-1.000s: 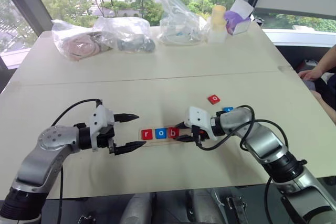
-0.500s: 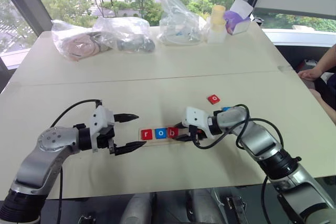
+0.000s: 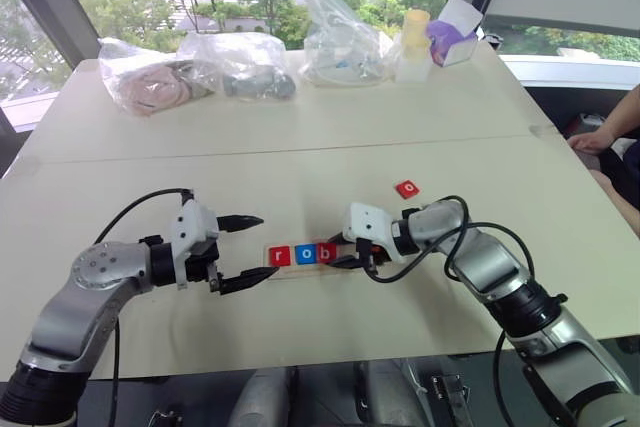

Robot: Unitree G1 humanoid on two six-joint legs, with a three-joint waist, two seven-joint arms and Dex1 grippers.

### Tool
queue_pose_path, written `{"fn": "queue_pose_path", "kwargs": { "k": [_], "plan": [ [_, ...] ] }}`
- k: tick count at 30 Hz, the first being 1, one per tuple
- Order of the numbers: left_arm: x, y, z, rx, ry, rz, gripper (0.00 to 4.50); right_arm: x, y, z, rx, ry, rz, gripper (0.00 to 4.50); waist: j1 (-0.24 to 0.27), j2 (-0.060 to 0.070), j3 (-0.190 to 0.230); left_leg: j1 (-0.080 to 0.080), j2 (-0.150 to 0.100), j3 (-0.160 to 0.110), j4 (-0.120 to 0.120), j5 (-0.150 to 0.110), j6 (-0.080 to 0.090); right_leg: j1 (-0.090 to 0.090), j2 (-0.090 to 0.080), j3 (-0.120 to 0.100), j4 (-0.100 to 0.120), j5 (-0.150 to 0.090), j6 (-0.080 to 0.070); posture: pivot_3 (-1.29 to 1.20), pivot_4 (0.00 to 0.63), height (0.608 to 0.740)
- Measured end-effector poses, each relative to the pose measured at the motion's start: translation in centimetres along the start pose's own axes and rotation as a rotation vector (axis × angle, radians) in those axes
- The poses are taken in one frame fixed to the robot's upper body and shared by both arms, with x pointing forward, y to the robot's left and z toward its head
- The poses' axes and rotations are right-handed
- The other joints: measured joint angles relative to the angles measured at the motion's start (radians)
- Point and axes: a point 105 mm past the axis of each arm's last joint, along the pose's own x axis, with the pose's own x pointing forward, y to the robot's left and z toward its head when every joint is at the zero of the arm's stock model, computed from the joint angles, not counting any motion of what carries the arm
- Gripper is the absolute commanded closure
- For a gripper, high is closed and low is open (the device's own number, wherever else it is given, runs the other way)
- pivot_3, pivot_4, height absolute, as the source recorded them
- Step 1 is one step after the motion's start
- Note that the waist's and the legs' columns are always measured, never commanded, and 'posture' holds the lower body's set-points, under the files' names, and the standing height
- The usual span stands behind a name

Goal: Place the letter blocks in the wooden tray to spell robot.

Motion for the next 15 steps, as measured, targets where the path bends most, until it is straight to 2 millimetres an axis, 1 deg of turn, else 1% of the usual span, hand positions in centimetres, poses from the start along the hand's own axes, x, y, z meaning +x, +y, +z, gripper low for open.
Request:
{"fn": "queue_pose_path", "kwargs": {
  "k": [1, 2, 4, 6, 12, 14, 15],
  "plan": [
    [0.0, 0.0, 0.0, 0.0, 0.0, 0.001, 0.0, 0.0, -0.1, -0.1, 0.0, 0.004, -0.002, 2.35, 0.0, 0.0, 0.0, 0.0, 0.0, 0.0, 0.0, 0.0, 0.0, 0.0, 0.0, 0.0, 0.0, 0.0, 0.0, 0.0, 0.15, 0.74],
    [0.0, 0.0, 0.0, 0.0, 0.0, 0.001, 0.0, 0.0, -0.1, -0.1, -0.001, 0.008, -0.003, 2.01, 0.0, 0.0, 0.0, 0.0, 0.0, 0.0, 0.0, 0.0, 0.0, 0.0, 0.0, 0.0, 0.0, 0.0, 0.0, 0.0, 0.15, 0.74],
    [0.0, 0.0, 0.0, -0.001, 0.0, 0.001, 0.0, 0.0, -0.1, -0.2, -0.001, 0.011, -0.003, 0.94, 0.0, 0.0, 0.0, 0.0, 0.0, 0.0, 0.0, 0.0, 0.0, 0.0, 0.0, 0.0, 0.0, 0.0, 0.0, 0.0, 0.15, 0.74],
    [0.0, 0.0, 0.0, -0.001, 0.0, 0.002, 0.0, 0.0, -0.1, -0.2, -0.001, 0.011, -0.001, 0.07, 0.0, 0.0, 0.0, 0.0, 0.0, 0.0, 0.0, 0.0, 0.0, 0.0, 0.0, 0.0, 0.001, 0.0, 0.0, 0.0, 0.15, 0.74],
    [0.0, 0.0, 0.0, -0.001, -0.001, 0.003, 0.0, 0.0, -0.2, -0.2, 0.003, 0.006, 0.0, 0.07, 0.0, 0.0, 0.0, 0.0, 0.0, 0.0, 0.0, 0.0, 0.0, -0.001, 0.0, 0.0, 0.001, 0.0, 0.0, 0.0, 0.15, 0.74],
    [0.0, 0.0, 0.0, -0.002, -0.001, 0.003, 0.0, -0.3, -0.9, 0.4, 0.032, -0.023, -0.039, 0.07, -0.001, 0.0, 0.0, 0.0, 0.0, 0.001, 0.0, 0.0, 0.0, -0.002, 0.0, 0.001, 0.002, 0.0, 0.0, 0.0, 0.15, 0.74],
    [0.0, 0.0, 0.0, -0.002, -0.001, 0.003, 0.0, -0.7, -1.7, 0.9, 0.059, -0.051, -0.081, 0.07, -0.001, 0.0, 0.0, 0.0, 0.0, 0.001, 0.0, 0.0, -0.001, -0.002, 0.0, 0.001, 0.003, 0.0, 0.0, 0.0, 0.15, 0.74]
  ]
}}
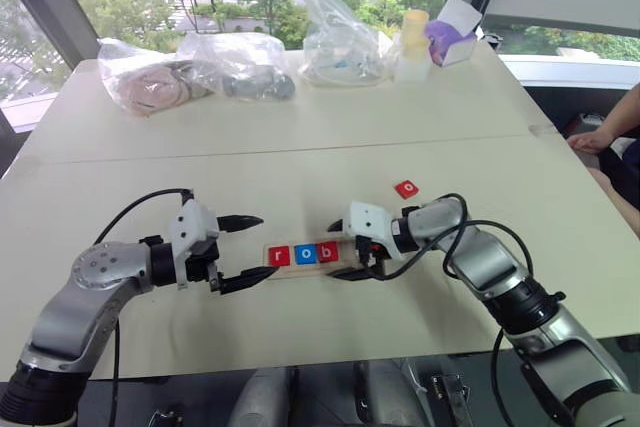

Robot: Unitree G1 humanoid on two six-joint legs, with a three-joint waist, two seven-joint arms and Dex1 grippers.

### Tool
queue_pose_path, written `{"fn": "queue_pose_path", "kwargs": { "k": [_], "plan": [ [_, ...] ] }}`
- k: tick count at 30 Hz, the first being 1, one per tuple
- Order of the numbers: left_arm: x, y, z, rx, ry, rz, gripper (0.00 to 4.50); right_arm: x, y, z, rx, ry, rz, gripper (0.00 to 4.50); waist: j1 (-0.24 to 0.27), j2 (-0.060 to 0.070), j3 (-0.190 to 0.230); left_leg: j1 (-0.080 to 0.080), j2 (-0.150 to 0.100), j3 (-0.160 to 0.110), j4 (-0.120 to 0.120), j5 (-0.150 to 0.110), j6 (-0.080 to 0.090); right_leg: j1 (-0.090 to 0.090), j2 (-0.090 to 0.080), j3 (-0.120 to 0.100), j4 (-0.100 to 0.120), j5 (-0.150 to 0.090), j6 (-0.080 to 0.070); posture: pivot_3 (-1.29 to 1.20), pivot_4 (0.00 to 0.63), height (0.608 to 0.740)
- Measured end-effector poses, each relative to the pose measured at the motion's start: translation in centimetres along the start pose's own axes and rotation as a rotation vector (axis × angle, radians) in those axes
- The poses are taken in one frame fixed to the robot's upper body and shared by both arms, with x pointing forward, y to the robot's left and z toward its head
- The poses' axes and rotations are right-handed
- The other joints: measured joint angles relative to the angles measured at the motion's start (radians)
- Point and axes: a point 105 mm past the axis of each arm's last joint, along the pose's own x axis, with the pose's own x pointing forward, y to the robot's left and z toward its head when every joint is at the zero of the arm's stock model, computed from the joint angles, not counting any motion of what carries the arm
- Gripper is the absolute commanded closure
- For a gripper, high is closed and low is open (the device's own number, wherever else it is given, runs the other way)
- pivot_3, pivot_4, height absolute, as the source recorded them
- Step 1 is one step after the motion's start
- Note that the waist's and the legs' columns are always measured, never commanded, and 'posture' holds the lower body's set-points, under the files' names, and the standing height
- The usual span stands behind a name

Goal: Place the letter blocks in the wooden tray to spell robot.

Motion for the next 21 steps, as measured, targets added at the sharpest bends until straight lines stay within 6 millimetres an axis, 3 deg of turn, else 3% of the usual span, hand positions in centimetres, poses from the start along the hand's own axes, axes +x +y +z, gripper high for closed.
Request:
{"fn": "queue_pose_path", "kwargs": {
  "k": [3, 5, 8, 13, 21],
  "plan": [
    [0.0, 0.0, 0.0, 0.001, 0.0, 0.001, 0.0, -2.3, -3.8, 2.1, 0.074, -0.081, -0.213, 0.07, 0.001, 0.0, 0.0, 0.0, 0.0, 0.0, 0.0, 0.0, -0.001, -0.001, 0.0, 0.0, 0.001, 0.0, 0.0, 0.0, 0.15, 0.74],
    [0.1, 0.0, 0.0, 0.0, -0.004, 0.004, 0.0, -4.6, -7.1, 2.6, 0.175, -0.113, -0.461, 0.07, 0.002, 0.0, 0.0, 0.0, 0.0, 0.0, 0.0, 0.001, -0.001, -0.001, -0.001, 0.001, 0.001, 0.0, 0.0, 0.0, 0.15, 0.74],
    [0.2, 0.1, 0.1, -0.002, -0.013, 0.007, 0.0, -7.9, -9.7, 0.2, 0.306, -0.052, -0.721, 0.07, 0.009, -0.001, 0.0, -0.001, -0.001, 0.0, -0.001, 0.001, -0.001, -0.001, -0.001, 0.0, 0.001, 0.0, 0.0, 0.0, 0.15, 0.74],
    [0.9, 0.4, 0.9, 0.023, -0.043, -0.012, 0.0, -8.4, -9.1, -5.2, 0.431, 0.104, -0.824, 0.07, -0.002, 0.0, 0.0, -0.001, -0.001, 0.002, -0.002, 0.001, -0.001, -0.003, -0.001, 0.002, 0.002, 0.0, 0.0, 0.0, 0.15, 0.74],
    [1.3, 0.7, 0.6, 0.023, -0.037, -0.028, 0.0, -7.9, -8.9, -7.5, 0.537, 0.148, -0.817, 0.07, -0.005, 0.0, -0.001, 0.0, 0.0, 0.003, -0.001, 0.001, -0.001, -0.003, 0.002, 0.003, 0.003, 0.001, -0.001, 0.0, 0.15, 0.74]
  ]
}}
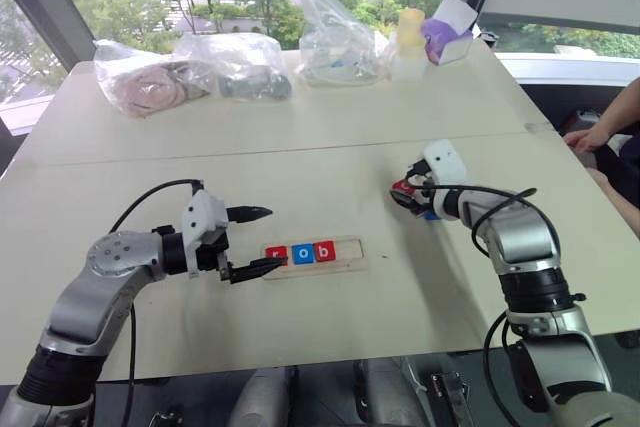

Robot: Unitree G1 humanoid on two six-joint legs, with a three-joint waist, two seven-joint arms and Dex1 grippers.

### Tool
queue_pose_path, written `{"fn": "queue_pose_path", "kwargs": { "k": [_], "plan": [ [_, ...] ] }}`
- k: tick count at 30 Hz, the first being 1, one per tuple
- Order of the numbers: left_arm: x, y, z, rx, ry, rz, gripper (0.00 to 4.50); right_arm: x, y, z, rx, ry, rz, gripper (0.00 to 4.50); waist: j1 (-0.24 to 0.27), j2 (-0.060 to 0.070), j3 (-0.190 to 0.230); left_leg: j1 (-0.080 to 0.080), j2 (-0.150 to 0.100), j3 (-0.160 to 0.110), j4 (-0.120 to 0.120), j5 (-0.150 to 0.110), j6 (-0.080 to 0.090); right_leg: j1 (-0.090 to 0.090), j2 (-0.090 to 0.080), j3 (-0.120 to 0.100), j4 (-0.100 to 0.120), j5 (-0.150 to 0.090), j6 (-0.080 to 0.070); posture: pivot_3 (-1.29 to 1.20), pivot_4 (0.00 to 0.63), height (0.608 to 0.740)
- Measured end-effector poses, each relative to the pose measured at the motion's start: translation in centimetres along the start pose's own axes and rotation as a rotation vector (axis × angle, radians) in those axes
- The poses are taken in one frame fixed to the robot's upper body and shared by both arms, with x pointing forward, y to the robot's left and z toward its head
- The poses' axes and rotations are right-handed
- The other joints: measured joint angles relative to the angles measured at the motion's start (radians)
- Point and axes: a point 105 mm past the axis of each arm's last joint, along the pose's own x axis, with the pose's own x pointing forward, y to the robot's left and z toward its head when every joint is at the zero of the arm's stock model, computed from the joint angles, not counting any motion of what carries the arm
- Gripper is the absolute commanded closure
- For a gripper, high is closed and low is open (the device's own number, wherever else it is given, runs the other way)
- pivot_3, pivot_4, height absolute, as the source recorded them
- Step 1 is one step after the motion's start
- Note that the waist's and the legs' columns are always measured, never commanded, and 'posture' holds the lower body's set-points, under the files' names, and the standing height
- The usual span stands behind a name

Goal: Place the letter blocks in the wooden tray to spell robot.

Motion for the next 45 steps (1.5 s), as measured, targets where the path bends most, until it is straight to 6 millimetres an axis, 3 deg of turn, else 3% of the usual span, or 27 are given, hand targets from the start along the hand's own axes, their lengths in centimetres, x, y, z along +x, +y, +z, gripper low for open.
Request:
{"fn": "queue_pose_path", "kwargs": {
  "k": [4, 11, 16, 19, 21, 24, 28, 34, 41, 44, 45],
  "plan": [
    [0.0, 0.1, 0.0, 0.003, 0.001, 0.001, 0.0, 0.3, -0.1, 0.1, 0.015, 0.002, 0.007, 0.07, -0.001, 0.0, 0.0, 0.0, 0.0, 0.0, 0.0, 0.0, 0.0, 0.001, 0.0, 0.0, 0.0, 0.0, 0.0, 0.0, 0.15, 0.74],
    [0.0, 0.0, -0.3, -0.005, 0.003, 0.009, 0.0, 0.8, 0.1, 0.3, 0.047, 0.0, 0.018, 3.33, 0.001, 0.0, 0.0, 0.001, 0.0, 0.0, 0.001, 0.0, 0.0, 0.001, 0.0, 0.0, 0.0, 0.0, 0.0, 0.0, 0.15, 0.74],
    [0.0, 0.0, -0.3, -0.002, 0.003, 0.017, 0.0, -0.9, 0.6, -0.1, 0.066, 0.044, -0.018, 3.31, 0.007, 0.0, 0.0, -0.001, 0.0, -0.001, 0.0, 0.0, 0.0, 0.0, 0.0, 0.0, 0.0, 0.0, 0.0, 0.0, 0.15, 0.74],
    [0.2, 0.0, -0.2, -0.004, -0.006, 0.018, 0.0, -3.8, 1.0, -0.2, 0.12, 0.051, -0.047, 3.31, 0.009, 0.0, 0.0, -0.003, 0.0, -0.002, 0.0, 0.0, 0.0, -0.002, -0.001, 0.0, 0.0, 0.0, 0.0, 0.0, 0.15, 0.74],
    [0.3, -0.1, -0.4, -0.01, -0.008, 0.016, 0.0, -6.4, 2.5, -0.8, 0.169, 0.06, -0.049, 3.31, 0.009, 0.0, -0.001, -0.004, 0.0, -0.004, -0.001, 0.0, 0.0, -0.003, -0.001, -0.001, 0.0, 0.0, 0.0, 0.0, 0.15, 0.74],
    [0.4, -0.1, -0.5, -0.011, -0.006, 0.013, 0.0, -8.3, 4.7, -3.0, 0.205, 0.104, -0.027, 3.31, 0.007, 0.0, -0.001, -0.003, 0.0, -0.003, 0.0, 0.0, 0.0, -0.003, -0.001, -0.001, 0.0, 0.0, 0.0, 0.0, 0.15, 0.74],
    [0.5, 0.0, -0.6, -0.017, -0.002, -0.001, 0.0, -9.5, 5.8, -4.9, 0.272, 0.108, -0.051, 3.31, 0.006, 0.0, -0.001, -0.002, 0.0, -0.002, 0.001, 0.0, 0.0, -0.001, 0.0, -0.001, 0.0, -0.001, -0.001, 0.0, 0.15, 0.74],
    [0.7, 0.1, -0.4, -0.008, -0.004, -0.022, 0.0, -9.4, 6.5, -5.7, 0.33, 0.117, -0.054, 3.31, 0.005, 0.0, -0.001, -0.001, 0.0, -0.002, 0.001, 0.0, 0.0, -0.001, 0.0, -0.001, 0.0, 0.0, 0.0, 0.0, 0.15, 0.74],
    [0.7, 0.3, -0.6, -0.018, 0.002, -0.017, 0.0, -9.3, 6.8, -5.4, 0.325, 0.112, -0.034, 0.03, 0.006, 0.0, -0.001, -0.001, 0.0, -0.002, 0.001, 0.0, 0.0, 0.0, 0.0, -0.001, 0.0, 0.0, 0.0, 0.0, 0.15, 0.74],
    [0.7, 0.3, -0.7, -0.019, 0.001, -0.014, 0.0, -9.9, 5.6, -4.7, 0.19, 0.13, -0.022, 0.03, 0.006, 0.0, 0.0, -0.001, 0.0, -0.002, 0.001, 0.0, 0.0, 0.0, -0.001, -0.002, -0.001, -0.001, -0.001, 0.0, 0.15, 0.74],
    [0.8, 0.2, -0.6, -0.02, -0.005, -0.012, 0.0, -10.5, 5.0, -3.9, 0.064, 0.148, 0.015, 0.03, 0.006, 0.002, 0.001, -0.002, -0.001, -0.001, 0.002, 0.0, 0.0, 0.001, -0.001, -0.002, -0.002, -0.002, -0.001, 0.0, 0.15, 0.74]
  ]
}}
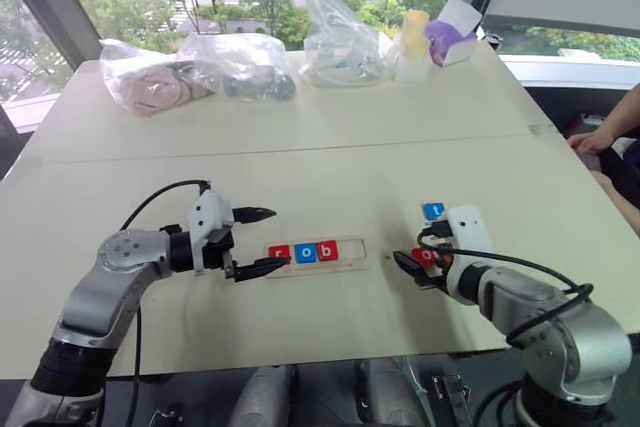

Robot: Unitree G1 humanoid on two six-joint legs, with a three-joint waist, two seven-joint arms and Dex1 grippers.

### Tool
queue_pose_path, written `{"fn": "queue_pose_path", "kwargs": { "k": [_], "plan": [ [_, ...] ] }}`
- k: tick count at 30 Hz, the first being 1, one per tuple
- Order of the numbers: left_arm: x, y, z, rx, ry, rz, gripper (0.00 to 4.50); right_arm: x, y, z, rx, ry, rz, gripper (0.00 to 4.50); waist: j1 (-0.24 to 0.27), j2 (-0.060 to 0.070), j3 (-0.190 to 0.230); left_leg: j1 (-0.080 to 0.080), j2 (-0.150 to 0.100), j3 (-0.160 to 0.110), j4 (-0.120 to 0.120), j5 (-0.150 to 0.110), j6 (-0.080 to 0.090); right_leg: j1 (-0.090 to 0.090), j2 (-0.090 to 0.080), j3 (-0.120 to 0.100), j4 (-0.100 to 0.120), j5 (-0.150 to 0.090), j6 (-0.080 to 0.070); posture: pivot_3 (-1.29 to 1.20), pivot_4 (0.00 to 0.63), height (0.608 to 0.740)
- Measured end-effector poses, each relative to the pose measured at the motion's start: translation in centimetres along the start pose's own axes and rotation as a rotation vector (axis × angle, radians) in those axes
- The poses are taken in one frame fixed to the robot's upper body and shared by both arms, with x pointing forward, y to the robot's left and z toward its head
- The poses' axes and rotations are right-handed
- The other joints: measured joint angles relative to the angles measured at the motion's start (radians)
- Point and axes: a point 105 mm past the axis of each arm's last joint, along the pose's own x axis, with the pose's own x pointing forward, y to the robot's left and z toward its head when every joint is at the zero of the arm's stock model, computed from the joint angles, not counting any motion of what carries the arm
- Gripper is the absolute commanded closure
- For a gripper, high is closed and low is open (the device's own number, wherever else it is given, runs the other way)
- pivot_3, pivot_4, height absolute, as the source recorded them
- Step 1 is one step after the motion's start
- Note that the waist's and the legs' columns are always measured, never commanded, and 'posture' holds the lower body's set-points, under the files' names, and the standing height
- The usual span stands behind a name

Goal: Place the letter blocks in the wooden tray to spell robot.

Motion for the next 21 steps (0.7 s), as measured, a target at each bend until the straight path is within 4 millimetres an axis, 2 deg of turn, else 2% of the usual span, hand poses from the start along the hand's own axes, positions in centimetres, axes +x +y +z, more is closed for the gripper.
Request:
{"fn": "queue_pose_path", "kwargs": {
  "k": [2, 4, 6, 10, 13, 17, 21],
  "plan": [
    [0.1, 0.0, 0.0, 0.0, -0.004, 0.006, 0.0, -1.2, -1.2, 1.3, -0.175, 0.002, 0.037, 0.03, 0.001, 0.0, 0.0, 0.001, 0.0, 0.0, 0.0, 0.0, 0.001, 0.002, 0.0, -0.001, -0.001, -0.001, 0.002, 0.0, 0.15, 0.74],
    [0.1, 0.1, 0.0, 0.005, -0.008, 0.013, 0.0, -2.1, -1.7, 2.6, -0.328, -0.026, 0.154, 0.03, 0.0, -0.002, 0.001, 0.002, 0.001, 0.0, -0.001, -0.001, 0.001, 0.004, 0.0, -0.003, -0.002, -0.001, 0.004, 0.0, 0.15, 0.74],
    [0.3, 0.1, 0.2, 0.012, -0.017, 0.013, 0.0, -2.0, -1.7, 3.0, -0.406, -0.057, 0.274, 0.03, -0.001, -0.004, 0.001, 0.003, 0.002, 0.0, -0.001, -0.001, 0.002, 0.006, 0.001, -0.004, -0.004, -0.001, 0.004, 0.0, 0.15, 0.74],
    [0.6, 0.1, 0.3, 0.016, -0.023, 0.012, 0.0, -1.3, -1.9, 1.1, -0.581, -0.03, 0.505, 0.03, -0.002, -0.004, 0.001, 0.003, 0.001, 0.0, 0.0, -0.001, 0.002, 0.007, 0.0, -0.003, -0.005, -0.001, 0.004, 0.0, 0.15, 0.74],
    [0.6, 0.1, 0.3, 0.017, -0.024, 0.014, 0.0, -0.3, -2.5, 0.3, -0.674, -0.018, 0.612, 0.03, -0.002, -0.005, 0.001, 0.003, 0.001, 0.0, 0.001, -0.001, 0.002, 0.008, 0.0, -0.003, -0.005, 0.0, 0.004, 0.0, 0.15, 0.74],
    [0.5, 0.0, 0.0, 0.008, -0.02, 0.023, 0.0, 1.5, -3.5, -1.0, -0.75, 0.006, 0.659, 0.03, 0.0, -0.004, 0.002, 0.003, 0.001, -0.001, 0.0, -0.001, 0.002, 0.007, 0.0, -0.002, -0.005, 0.0, 0.004, 0.0, 0.15, 0.74],
    [0.4, -0.3, 0.1, 0.013, -0.02, 0.019, 0.0, 2.5, -3.7, -1.3, -0.753, 0.001, 0.693, 0.03, 0.001, -0.004, 0.002, 0.003, 0.001, -0.001, 0.0, -0.001, 0.001, 0.007, -0.001, -0.002, -0.005, 0.0, 0.004, 0.0, 0.15, 0.74]
  ]
}}
